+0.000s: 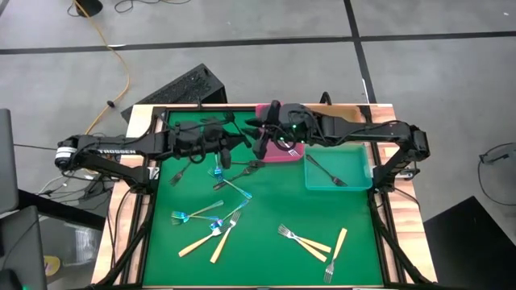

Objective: Sort silverware by color (type)
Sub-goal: Put the black fork into the blue bin

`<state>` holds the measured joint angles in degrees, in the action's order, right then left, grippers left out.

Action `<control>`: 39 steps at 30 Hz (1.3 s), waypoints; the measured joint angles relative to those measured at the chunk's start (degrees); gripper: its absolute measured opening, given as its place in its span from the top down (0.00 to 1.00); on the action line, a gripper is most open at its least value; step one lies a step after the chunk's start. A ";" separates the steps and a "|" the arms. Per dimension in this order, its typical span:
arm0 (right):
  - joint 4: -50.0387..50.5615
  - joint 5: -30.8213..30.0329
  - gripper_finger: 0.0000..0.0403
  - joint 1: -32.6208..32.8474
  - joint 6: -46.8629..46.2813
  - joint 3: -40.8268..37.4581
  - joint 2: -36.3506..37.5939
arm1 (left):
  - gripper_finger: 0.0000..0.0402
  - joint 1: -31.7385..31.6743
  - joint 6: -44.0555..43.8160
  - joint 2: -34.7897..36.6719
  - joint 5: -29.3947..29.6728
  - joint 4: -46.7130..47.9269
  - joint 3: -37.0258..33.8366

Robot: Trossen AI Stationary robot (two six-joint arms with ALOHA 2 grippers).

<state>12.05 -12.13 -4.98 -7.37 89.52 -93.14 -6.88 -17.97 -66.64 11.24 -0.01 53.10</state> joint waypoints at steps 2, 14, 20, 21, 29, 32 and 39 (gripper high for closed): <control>1.86 -0.39 0.63 0.08 1.59 0.00 0.00 | 1.00 0.78 0.43 0.01 1.55 2.17 0.02; 2.36 -6.31 0.63 -1.28 -0.86 0.04 2.12 | 1.00 2.34 6.14 0.01 20.79 5.49 0.02; 0.16 -5.98 0.63 -1.86 5.05 0.07 2.02 | 1.00 2.36 7.93 0.01 20.19 7.67 0.02; 0.28 -5.34 0.63 -1.91 6.85 0.07 1.96 | 1.00 2.28 8.87 0.01 18.78 7.67 0.02; 1.26 -2.76 0.63 -2.38 12.17 0.07 2.23 | 1.00 2.33 9.79 -0.01 16.24 7.50 0.02; 3.04 -1.83 0.63 -2.22 10.55 0.07 1.64 | 1.00 2.17 12.03 -0.12 16.86 6.85 0.02; 4.30 2.20 0.63 -0.91 11.53 -0.02 -1.09 | 1.00 2.32 17.30 -0.94 6.87 1.27 0.03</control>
<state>16.35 -9.93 -5.89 4.16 89.49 -94.24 -4.56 -0.67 -67.58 18.11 1.26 53.13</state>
